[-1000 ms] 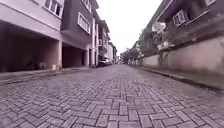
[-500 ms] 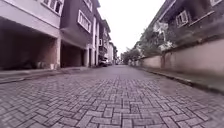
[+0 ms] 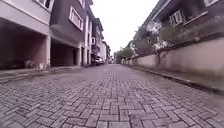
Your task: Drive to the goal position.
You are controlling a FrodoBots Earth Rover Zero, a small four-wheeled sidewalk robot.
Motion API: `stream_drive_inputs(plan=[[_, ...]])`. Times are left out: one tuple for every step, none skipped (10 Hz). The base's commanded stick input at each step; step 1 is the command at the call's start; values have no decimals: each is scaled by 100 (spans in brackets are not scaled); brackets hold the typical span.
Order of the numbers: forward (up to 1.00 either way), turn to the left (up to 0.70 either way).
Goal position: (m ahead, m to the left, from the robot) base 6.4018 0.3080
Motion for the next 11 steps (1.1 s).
stream_drive_inputs(plan=[[70, 0], [70, 0], [70, 0], [70, 0], [70, 0], [70, 0], [70, 0], [70, 0], [70, 0], [70, 0], [70, 0]])
